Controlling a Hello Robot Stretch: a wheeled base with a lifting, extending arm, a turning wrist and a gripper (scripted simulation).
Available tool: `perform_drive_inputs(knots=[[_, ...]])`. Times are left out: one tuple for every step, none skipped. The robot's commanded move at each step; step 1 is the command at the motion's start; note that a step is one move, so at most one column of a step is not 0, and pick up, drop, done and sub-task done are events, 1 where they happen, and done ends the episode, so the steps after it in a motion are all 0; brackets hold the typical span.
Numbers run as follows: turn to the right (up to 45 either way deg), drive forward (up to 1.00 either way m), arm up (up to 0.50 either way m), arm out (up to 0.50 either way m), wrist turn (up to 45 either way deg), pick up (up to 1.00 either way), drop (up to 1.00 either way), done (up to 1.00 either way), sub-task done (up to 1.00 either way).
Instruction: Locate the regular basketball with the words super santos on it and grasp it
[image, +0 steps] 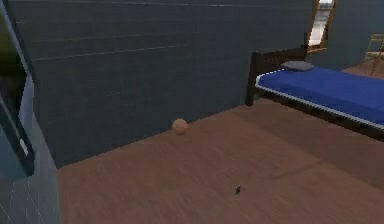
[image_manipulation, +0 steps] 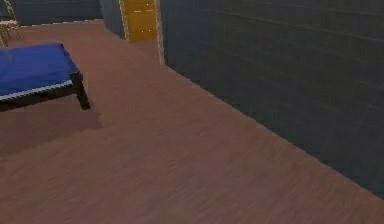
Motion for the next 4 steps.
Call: perform_drive_inputs(knots=[[0.0, 0.3, 0.0, 0.0, 0.0, 0.0, 0.0, 0.0, 0.0], [-18.0, 0.0, 0.0, 0.0, 0.0, 0.0, 0.0, 0.0, 0.0], [0.0, 1.0, 0.0, 0.0, 0.0, 0.0, 0.0, 0.0, 0.0], [-15.0, 0.0, 0.0, 0.0, 0.0, 0.0, 0.0, 0.0, 0.0]])
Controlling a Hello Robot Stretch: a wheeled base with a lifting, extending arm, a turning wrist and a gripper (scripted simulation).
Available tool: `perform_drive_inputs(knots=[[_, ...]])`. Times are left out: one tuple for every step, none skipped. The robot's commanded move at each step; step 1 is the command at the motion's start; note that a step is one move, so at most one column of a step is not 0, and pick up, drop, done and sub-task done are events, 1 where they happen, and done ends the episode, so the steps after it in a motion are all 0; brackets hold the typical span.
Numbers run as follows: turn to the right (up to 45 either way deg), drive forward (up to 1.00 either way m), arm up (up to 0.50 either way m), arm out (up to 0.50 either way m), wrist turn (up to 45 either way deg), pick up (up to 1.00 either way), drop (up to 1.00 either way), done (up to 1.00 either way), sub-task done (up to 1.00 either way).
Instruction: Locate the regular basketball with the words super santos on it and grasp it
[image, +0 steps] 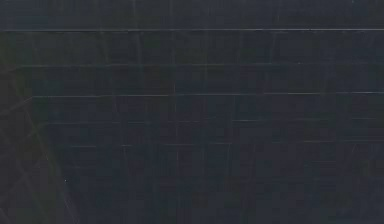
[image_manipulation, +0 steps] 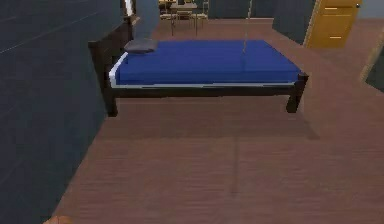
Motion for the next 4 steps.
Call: perform_drive_inputs(knots=[[0.0, 0.2, 0.0, 0.0, 0.0, 0.0, 0.0, 0.0, 0.0], [-36.0, 0.0, 0.0, 0.0, 0.0, 0.0, 0.0, 0.0, 0.0], [0.0, 0.0, 0.18, 0.0, 0.0, 0.0, 0.0, 0.0, 0.0], [0.0, 0.0, 0.0, 0.48, 0.0, 0.0, 0.0, 0.0, 0.0]])
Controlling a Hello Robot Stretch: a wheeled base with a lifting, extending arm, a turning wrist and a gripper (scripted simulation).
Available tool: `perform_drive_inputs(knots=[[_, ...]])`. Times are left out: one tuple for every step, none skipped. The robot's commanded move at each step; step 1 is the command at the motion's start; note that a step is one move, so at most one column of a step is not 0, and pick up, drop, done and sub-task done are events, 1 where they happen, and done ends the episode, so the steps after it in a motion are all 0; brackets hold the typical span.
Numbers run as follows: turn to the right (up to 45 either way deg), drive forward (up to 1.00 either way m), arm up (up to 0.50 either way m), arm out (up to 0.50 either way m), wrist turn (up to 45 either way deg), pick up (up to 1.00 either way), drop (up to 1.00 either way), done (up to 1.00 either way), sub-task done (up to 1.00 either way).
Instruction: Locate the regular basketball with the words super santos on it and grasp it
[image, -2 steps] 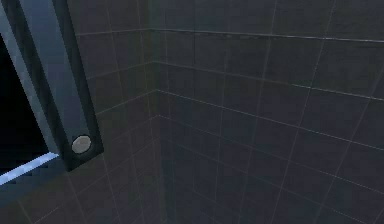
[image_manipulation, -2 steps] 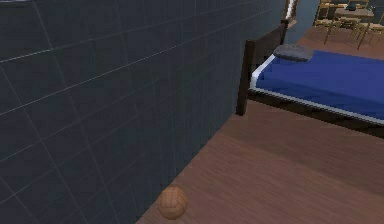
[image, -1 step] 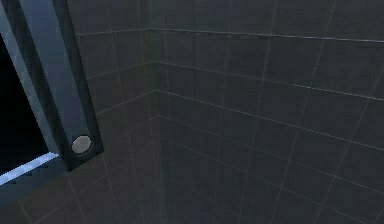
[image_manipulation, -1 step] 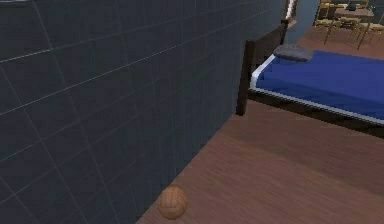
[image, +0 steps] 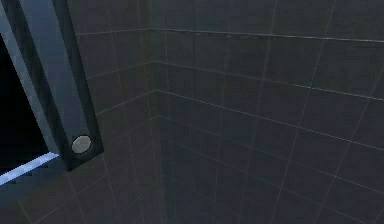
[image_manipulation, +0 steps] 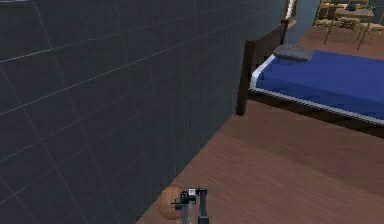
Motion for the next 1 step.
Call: perform_drive_inputs(knots=[[0.0, 0.0, 0.0, 0.0, 45.0, 0.0, 0.0, 0.0, 0.0]])
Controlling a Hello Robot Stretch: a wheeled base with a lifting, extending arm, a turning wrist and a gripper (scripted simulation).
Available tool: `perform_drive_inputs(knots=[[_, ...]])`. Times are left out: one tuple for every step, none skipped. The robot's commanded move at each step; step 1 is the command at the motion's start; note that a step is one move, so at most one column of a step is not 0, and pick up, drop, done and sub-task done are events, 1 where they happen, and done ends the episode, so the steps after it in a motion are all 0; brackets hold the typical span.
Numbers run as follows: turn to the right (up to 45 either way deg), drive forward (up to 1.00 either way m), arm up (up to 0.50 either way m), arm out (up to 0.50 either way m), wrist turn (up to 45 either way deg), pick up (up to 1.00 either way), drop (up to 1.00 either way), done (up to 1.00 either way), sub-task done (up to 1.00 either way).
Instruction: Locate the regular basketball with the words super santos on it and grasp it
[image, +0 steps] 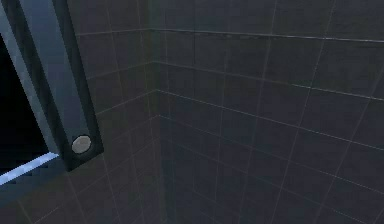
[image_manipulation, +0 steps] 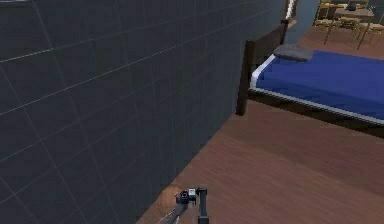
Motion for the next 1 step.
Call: perform_drive_inputs(knots=[[0.0, 0.0, 0.0, 0.0, 45.0, 0.0, 0.0, 0.0, 0.0]])
